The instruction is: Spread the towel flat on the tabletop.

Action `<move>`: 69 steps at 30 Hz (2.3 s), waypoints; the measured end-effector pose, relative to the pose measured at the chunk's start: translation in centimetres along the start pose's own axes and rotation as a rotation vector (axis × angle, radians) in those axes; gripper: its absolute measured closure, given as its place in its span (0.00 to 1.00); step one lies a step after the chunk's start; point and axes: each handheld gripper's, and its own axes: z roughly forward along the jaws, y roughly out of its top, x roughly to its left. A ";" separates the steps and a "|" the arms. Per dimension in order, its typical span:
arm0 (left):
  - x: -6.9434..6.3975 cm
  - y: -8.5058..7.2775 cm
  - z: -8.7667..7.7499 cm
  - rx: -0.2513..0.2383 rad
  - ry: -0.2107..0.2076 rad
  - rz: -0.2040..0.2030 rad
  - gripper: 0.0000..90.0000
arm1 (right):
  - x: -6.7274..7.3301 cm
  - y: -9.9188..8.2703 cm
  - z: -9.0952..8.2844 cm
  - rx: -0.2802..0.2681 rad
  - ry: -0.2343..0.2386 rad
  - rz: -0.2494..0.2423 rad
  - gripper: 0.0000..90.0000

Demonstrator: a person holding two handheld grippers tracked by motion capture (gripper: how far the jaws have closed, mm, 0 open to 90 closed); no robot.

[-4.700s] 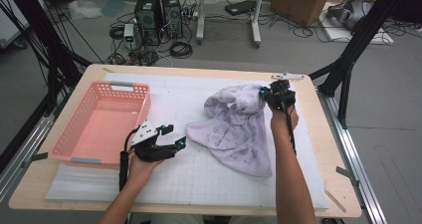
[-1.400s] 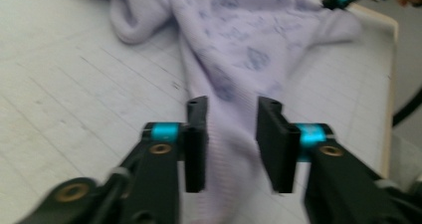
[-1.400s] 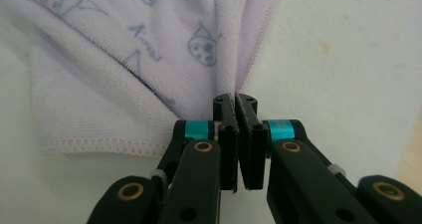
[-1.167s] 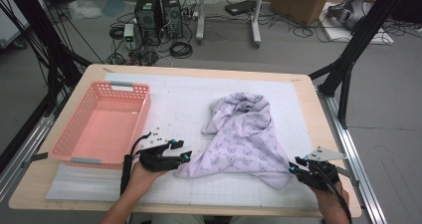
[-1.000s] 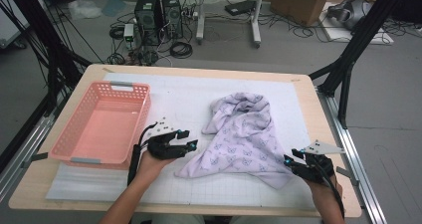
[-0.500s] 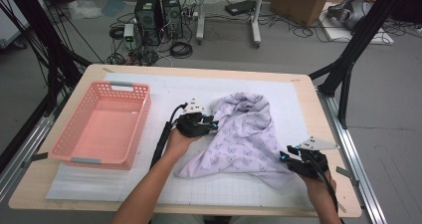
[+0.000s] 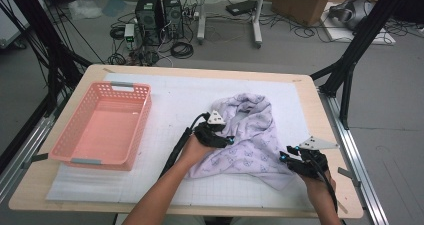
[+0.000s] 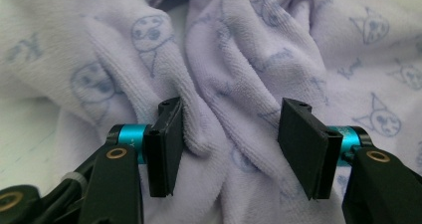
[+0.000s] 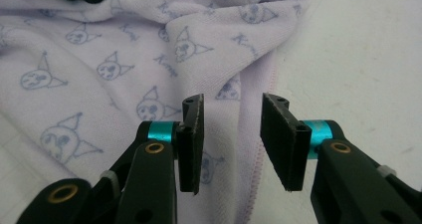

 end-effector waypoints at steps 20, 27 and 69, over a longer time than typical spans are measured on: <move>2.1 -2.8 -7.4 -0.051 0.027 -0.065 0.89 | 2.7 2.9 6.3 0.115 0.073 -0.066 0.63; 1.7 -4.4 -9.0 -0.048 0.008 -0.068 0.89 | 3.4 2.7 5.3 0.142 0.163 -0.068 0.93; 5.4 -4.1 -8.8 -0.109 0.138 -0.204 0.50 | -3.2 11.3 11.1 0.009 0.067 -0.089 0.84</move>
